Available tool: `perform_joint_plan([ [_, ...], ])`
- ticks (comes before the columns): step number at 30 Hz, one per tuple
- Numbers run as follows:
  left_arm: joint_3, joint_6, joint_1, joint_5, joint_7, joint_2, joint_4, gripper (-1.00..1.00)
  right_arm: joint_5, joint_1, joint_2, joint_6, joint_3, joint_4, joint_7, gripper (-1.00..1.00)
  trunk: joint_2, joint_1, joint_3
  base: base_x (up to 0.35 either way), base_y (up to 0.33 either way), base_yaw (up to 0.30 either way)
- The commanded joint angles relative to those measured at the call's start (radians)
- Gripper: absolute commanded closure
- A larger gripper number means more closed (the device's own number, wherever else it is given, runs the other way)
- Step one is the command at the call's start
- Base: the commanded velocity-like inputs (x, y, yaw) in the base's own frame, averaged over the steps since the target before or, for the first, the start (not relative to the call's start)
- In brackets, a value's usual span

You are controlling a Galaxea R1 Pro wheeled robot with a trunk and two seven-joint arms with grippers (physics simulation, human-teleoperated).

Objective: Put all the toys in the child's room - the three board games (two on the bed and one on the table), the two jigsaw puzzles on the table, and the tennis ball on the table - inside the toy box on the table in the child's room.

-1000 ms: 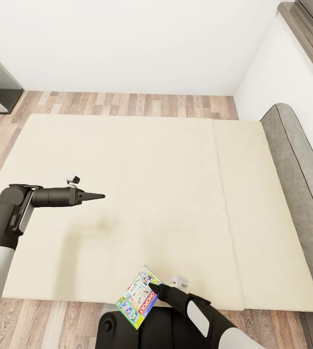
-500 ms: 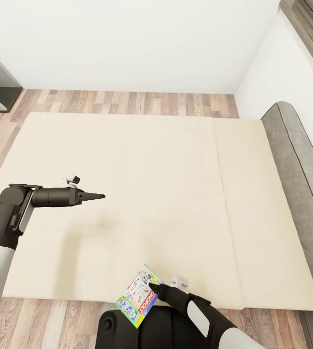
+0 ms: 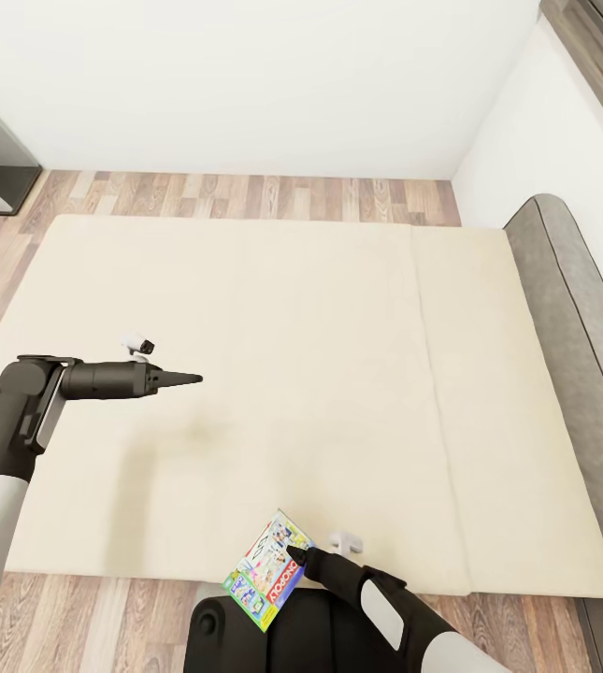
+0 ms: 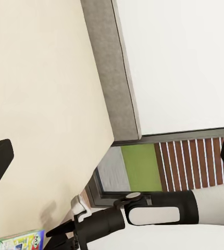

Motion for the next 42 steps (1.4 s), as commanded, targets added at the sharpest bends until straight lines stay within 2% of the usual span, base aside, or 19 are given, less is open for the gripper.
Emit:
perform_joint_plan([
  [1,0.0,0.011,0.0,0.0,-0.004,0.0,0.0,-1.0,-0.008,0.0,0.0,0.004,0.003,0.0,0.0,-1.0,-0.001,0.001,-0.001,0.0,0.0,0.0],
  [42,0.0,0.011,0.0,0.0,-0.004,0.0,0.0,-1.0,-0.008,0.0,-0.001,0.005,0.003,0.0,0.002,-1.0,-0.001,0.001,-0.016,0.0,0.0,0.0],
])
